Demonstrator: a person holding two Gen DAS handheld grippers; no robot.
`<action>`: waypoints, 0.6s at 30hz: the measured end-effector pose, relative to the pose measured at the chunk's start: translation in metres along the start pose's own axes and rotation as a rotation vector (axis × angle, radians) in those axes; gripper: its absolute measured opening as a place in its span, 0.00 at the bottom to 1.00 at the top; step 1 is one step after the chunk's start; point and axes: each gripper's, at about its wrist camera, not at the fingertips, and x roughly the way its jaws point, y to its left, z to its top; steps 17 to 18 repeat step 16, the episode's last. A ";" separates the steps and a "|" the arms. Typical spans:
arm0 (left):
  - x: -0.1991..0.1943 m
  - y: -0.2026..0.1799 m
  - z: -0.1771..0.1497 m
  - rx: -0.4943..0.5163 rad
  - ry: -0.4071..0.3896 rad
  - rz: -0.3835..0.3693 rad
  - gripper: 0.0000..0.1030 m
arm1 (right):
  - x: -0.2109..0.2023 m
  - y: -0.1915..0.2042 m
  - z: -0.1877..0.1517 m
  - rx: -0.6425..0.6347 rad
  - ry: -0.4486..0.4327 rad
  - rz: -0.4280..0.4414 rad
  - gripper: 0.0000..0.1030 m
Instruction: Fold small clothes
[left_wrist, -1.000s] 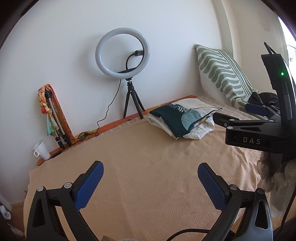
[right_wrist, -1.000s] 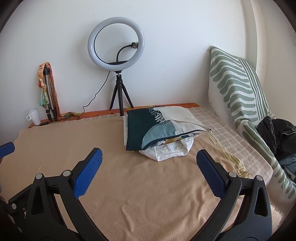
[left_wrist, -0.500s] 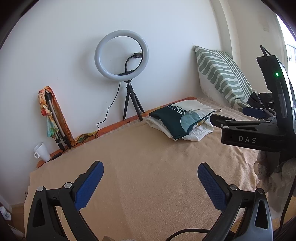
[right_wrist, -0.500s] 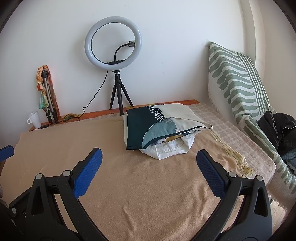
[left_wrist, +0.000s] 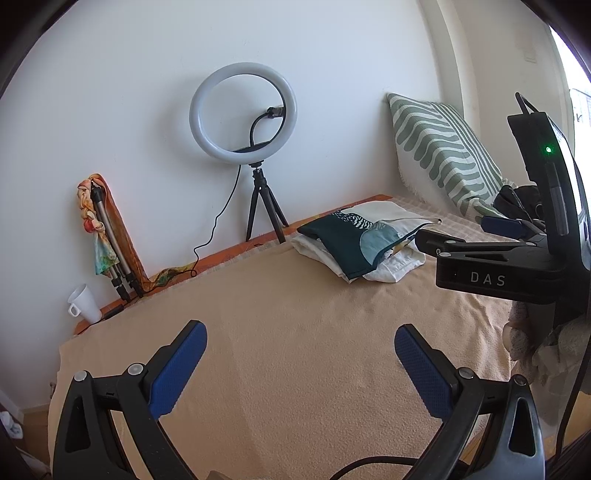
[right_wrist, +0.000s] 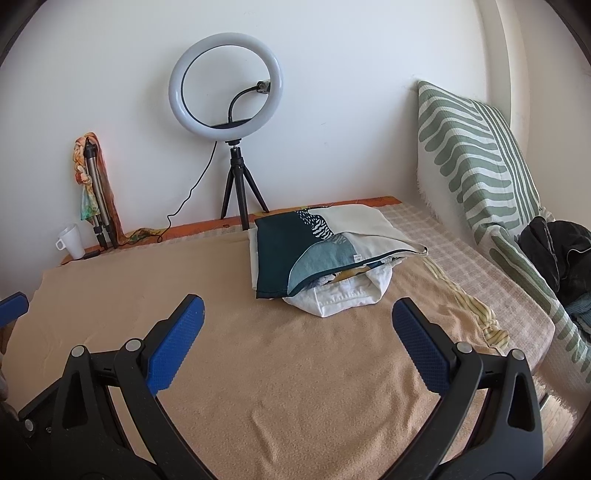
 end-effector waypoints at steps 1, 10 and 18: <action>0.000 0.000 0.000 0.000 0.000 0.001 1.00 | 0.000 0.000 0.000 0.001 0.000 0.001 1.00; -0.001 0.000 -0.001 0.002 -0.004 0.011 1.00 | -0.001 0.003 -0.004 0.007 0.008 0.000 1.00; 0.002 0.000 -0.002 -0.007 0.008 -0.014 1.00 | -0.001 0.003 -0.006 0.012 0.009 0.001 1.00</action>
